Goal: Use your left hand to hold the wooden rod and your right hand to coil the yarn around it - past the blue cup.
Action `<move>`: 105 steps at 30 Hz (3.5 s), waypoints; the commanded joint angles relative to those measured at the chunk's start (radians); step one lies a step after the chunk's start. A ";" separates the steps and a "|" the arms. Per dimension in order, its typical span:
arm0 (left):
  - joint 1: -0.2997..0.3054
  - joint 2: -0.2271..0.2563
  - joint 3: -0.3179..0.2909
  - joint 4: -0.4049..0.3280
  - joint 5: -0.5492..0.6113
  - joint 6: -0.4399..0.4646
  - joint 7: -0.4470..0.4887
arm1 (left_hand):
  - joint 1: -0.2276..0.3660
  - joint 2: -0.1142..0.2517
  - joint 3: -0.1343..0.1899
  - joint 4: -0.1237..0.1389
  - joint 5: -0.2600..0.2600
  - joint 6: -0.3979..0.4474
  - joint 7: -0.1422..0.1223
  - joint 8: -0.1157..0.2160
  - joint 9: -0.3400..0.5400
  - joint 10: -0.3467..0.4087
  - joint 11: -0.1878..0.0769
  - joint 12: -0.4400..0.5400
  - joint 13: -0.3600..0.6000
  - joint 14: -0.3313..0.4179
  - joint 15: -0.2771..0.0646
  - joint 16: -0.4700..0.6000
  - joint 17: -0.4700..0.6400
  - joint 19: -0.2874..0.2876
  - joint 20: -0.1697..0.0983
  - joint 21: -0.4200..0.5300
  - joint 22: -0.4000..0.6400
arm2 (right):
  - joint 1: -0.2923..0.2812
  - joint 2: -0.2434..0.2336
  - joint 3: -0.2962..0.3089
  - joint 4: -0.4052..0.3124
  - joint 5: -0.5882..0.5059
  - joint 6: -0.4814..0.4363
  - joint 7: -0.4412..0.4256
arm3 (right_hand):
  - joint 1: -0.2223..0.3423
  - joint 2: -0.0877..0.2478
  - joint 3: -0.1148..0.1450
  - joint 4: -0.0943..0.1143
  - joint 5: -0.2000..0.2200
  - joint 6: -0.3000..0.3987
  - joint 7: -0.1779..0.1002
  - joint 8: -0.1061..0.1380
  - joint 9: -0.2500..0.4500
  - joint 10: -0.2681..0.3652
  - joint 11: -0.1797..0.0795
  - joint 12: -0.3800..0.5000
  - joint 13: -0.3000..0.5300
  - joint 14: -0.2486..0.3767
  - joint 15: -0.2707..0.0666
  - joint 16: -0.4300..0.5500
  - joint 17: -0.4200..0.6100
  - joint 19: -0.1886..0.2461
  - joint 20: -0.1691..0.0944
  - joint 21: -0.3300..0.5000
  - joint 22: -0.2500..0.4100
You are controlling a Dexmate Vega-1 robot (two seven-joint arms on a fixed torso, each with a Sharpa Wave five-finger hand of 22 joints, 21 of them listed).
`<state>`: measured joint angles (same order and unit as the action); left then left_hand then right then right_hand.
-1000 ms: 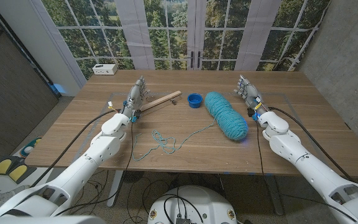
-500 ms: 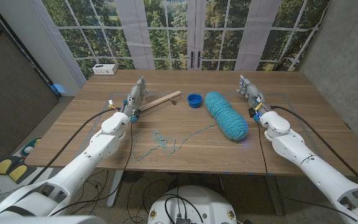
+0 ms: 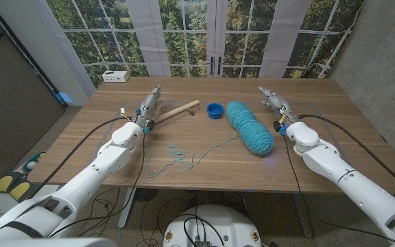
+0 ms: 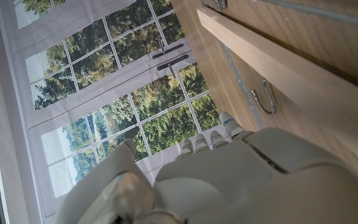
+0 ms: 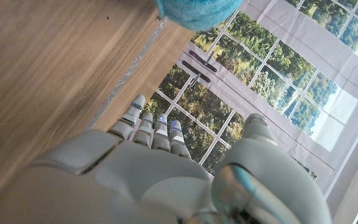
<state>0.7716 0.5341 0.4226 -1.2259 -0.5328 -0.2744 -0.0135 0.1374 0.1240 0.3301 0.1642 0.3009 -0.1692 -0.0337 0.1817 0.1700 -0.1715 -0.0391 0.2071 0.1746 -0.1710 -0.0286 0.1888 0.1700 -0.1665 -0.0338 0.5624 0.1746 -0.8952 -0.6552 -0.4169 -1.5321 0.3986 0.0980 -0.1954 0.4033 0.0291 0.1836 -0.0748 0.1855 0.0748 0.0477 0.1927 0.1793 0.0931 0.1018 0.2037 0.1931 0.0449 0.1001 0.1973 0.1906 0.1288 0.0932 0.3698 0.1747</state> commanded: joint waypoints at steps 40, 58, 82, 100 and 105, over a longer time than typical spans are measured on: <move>-0.094 -0.031 0.022 0.163 0.008 -0.077 -0.105 | -0.011 0.028 0.005 -0.008 0.013 0.015 0.004 0.006 0.002 -0.003 -0.002 0.004 0.005 -0.023 0.007 0.002 0.003 -0.005 -0.025 -0.015 0.003 | -0.066 -0.240 -0.074 -0.513 -0.383 -0.513 -0.075 | 0.038 -0.002 -0.002 -0.035 0.012 0.024 -0.008 0.013 0.008 0.024 -0.015 0.009 0.007 0.061 -0.026 0.023 0.001 0.061 -0.010 -0.011 0.002; -0.098 -0.034 0.021 0.174 -0.001 -0.092 -0.130 | -0.011 0.026 0.006 -0.010 0.016 0.022 0.005 0.005 0.002 0.004 -0.001 0.003 0.005 -0.018 0.009 0.000 0.003 -0.001 -0.022 -0.021 0.003 | -0.138 -0.288 -0.064 -0.659 -0.439 -0.680 -0.087 | 0.046 -0.002 -0.002 -0.042 0.013 0.031 0.001 0.012 0.009 0.029 -0.022 0.008 0.008 0.072 -0.037 0.024 0.000 0.077 -0.017 -0.015 0.002; -0.136 -0.061 0.021 0.268 -0.018 -0.143 -0.194 | -0.012 0.026 0.006 -0.011 0.019 0.026 0.005 0.003 0.002 0.008 0.000 -0.001 0.005 -0.015 0.011 -0.003 0.003 0.003 -0.019 -0.029 0.003 | -0.103 -0.352 -0.160 -0.875 -0.485 -1.097 -0.029 | 0.052 -0.039 -0.026 -0.055 0.027 -0.072 -0.006 -0.015 0.012 -0.060 -0.047 -0.019 0.011 0.009 -0.039 -0.004 0.002 0.038 -0.006 -0.058 0.003; -0.169 -0.081 0.020 0.333 -0.027 -0.163 -0.224 | -0.013 0.026 0.008 -0.011 0.022 0.027 0.006 0.001 0.002 0.009 0.002 -0.004 0.005 -0.014 0.010 -0.004 0.003 0.006 -0.019 -0.036 0.004 | 0.007 -0.366 -0.295 -0.924 -0.465 -1.266 -0.012 | 0.034 -0.075 -0.057 -0.049 0.044 -0.130 0.003 -0.014 0.013 -0.110 -0.054 -0.021 0.012 0.010 -0.043 0.005 0.006 0.041 0.020 -0.074 0.004; -0.173 -0.079 0.022 0.336 -0.022 -0.166 -0.224 | -0.013 0.028 0.008 -0.011 0.023 0.026 0.006 0.001 0.002 0.008 0.003 -0.004 0.005 -0.014 0.011 -0.005 0.003 0.007 -0.018 -0.038 0.004 | 0.083 -0.360 -0.384 -0.927 -0.482 -1.345 0.009 | 0.037 -0.073 -0.058 -0.049 0.050 -0.142 0.003 -0.014 0.013 -0.133 -0.059 -0.025 0.012 0.008 -0.044 0.005 0.007 0.041 0.020 -0.078 0.004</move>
<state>0.6132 0.4630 0.4433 -0.9183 -0.5545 -0.4258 -0.2259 0.1375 0.1239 0.3342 0.1600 0.3162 -0.1477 -0.0303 0.1817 0.1695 -0.1678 -0.0356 0.2063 0.1743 -0.1743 -0.0250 0.1848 0.1697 -0.1664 -0.0337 0.5249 0.1744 -0.9253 -1.0176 -0.6664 -2.4394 -0.0700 -1.1128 -0.2138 0.4370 -0.0345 0.1299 -0.1225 0.2263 -0.0543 0.0520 0.1770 0.1886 -0.0239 0.0429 0.1808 0.2024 0.0480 0.0532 0.1990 0.1934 0.1661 0.1057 0.2979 0.1743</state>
